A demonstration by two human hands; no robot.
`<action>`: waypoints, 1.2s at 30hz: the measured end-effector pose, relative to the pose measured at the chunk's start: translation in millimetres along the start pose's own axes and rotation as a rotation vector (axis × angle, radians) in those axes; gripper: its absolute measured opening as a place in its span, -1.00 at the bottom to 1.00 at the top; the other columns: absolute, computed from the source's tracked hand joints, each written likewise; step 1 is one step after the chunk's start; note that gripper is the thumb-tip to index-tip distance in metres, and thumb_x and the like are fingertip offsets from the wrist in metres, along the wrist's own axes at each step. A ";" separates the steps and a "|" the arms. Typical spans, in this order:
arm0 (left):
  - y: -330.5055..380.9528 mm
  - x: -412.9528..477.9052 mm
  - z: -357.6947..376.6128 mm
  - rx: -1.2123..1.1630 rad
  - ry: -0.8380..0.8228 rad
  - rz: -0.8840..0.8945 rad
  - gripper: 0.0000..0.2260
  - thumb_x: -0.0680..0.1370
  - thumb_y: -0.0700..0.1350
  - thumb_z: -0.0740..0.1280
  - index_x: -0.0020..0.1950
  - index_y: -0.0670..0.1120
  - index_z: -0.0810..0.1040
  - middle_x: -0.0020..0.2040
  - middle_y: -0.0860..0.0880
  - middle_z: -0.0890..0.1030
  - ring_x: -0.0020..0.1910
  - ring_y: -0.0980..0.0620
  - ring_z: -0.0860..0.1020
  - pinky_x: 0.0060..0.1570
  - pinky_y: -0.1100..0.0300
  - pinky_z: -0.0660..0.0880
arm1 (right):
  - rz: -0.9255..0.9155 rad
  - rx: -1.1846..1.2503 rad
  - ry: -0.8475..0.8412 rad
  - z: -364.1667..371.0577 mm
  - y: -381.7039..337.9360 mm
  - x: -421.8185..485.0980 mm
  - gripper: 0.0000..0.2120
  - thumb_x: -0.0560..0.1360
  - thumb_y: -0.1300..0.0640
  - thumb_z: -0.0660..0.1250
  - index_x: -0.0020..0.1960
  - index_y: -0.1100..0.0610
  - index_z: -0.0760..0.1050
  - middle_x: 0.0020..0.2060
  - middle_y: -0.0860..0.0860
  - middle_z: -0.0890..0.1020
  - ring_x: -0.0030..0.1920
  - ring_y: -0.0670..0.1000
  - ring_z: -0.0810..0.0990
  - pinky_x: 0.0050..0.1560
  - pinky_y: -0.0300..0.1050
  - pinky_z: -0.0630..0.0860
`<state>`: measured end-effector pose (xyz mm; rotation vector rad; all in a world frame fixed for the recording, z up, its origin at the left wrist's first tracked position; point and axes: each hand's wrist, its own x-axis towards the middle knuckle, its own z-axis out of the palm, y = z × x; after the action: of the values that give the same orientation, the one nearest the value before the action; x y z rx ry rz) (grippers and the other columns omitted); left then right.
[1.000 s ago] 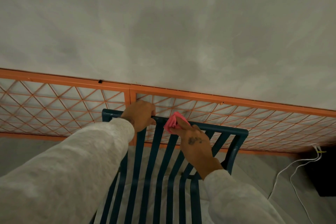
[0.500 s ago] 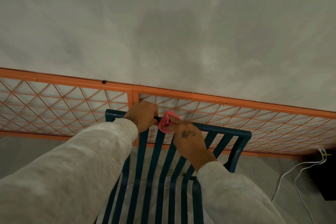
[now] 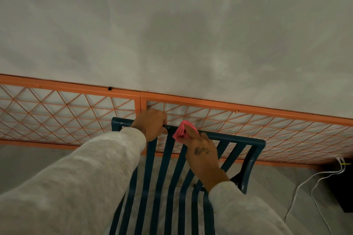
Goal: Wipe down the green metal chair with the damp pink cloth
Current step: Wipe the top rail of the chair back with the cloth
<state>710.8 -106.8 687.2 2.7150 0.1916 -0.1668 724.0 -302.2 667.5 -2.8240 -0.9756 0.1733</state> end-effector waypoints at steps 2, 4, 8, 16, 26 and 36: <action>0.1 0.6 -1.1 0.007 -0.008 -0.003 -0.82 0.49 0.02 0.43 -0.01 -0.04 0.58 -0.09 0.01 0.60 -0.13 0.02 0.55 -0.10 0.15 0.51 | -0.017 -0.042 0.030 1.9 -6.7 0.9 -0.35 0.44 0.34 0.26 0.41 -0.20 0.37 0.47 -0.07 0.28 0.14 0.15 0.44 0.14 0.05 0.47; 0.5 0.8 -1.7 0.012 -0.014 -0.004 -0.82 0.49 0.03 0.43 -0.02 -0.03 0.58 -0.11 0.02 0.59 -0.13 0.03 0.55 -0.13 0.16 0.48 | -0.032 -0.046 0.011 2.9 -1.3 0.0 -0.34 0.45 0.35 0.25 0.40 -0.21 0.36 0.47 -0.09 0.29 0.11 0.14 0.44 0.11 0.04 0.47; 0.9 -1.4 0.6 -0.004 -0.008 -0.003 -0.83 0.50 0.02 0.41 -0.01 -0.04 0.57 -0.10 0.01 0.59 -0.13 0.04 0.55 -0.13 0.20 0.45 | 0.110 0.166 0.041 1.4 37.8 -11.2 -0.53 0.51 0.32 0.24 0.29 -0.13 0.44 0.15 -0.02 0.58 -0.09 0.05 0.56 -0.04 0.00 0.60; 1.5 -3.5 1.3 -0.022 0.023 0.000 -0.85 0.52 0.00 0.40 0.01 -0.04 0.58 -0.08 0.01 0.58 -0.11 0.04 0.54 -0.07 0.19 0.46 | 0.418 0.413 -0.016 -33.7 56.0 2.2 -0.54 0.58 0.29 0.13 0.42 -0.02 0.20 0.07 0.10 0.53 -0.14 0.07 0.55 -0.14 0.00 0.53; 0.2 0.6 -0.1 0.031 -0.025 0.002 -0.80 0.49 0.04 0.42 0.01 -0.05 0.60 -0.07 -0.01 0.61 -0.09 -0.01 0.56 -0.02 0.04 0.54 | 0.181 0.470 -0.162 -4.3 -0.9 31.6 -0.41 0.56 0.28 0.16 0.46 -0.20 0.23 0.47 -0.03 0.31 0.34 0.09 0.43 0.30 0.08 0.46; 1.5 -3.1 -0.1 0.015 -0.001 0.001 -0.81 0.50 0.03 0.41 0.02 -0.05 0.59 -0.06 -0.01 0.59 -0.08 -0.02 0.55 -0.08 0.11 0.49 | 0.567 0.419 0.034 -27.4 101.8 -25.2 -0.42 0.59 0.32 0.13 0.49 -0.15 0.19 0.43 0.12 0.35 0.26 0.22 0.48 0.24 0.21 0.49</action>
<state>707.9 -108.4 688.3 2.7297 0.1890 -0.1693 770.0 -399.8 677.9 -2.6076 -0.0836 0.3424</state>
